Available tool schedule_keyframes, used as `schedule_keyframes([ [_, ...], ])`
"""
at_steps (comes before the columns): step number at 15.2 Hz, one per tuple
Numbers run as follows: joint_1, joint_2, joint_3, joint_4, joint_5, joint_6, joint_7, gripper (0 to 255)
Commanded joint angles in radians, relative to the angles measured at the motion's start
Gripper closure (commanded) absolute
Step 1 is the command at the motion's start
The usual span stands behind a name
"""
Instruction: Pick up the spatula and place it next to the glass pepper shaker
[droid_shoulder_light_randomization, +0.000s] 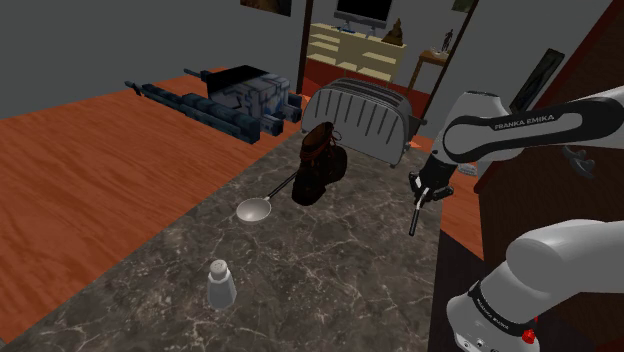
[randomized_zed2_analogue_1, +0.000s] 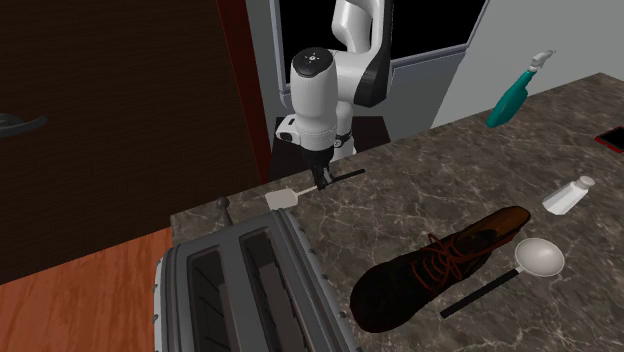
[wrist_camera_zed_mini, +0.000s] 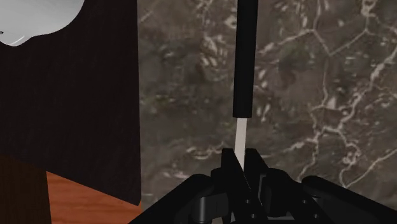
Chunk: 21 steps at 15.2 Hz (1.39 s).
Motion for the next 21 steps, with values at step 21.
schedule_keyframes([
  [21, -0.010, -0.151, -0.019, 0.204, -0.028, -0.354, 0.019, 255],
])
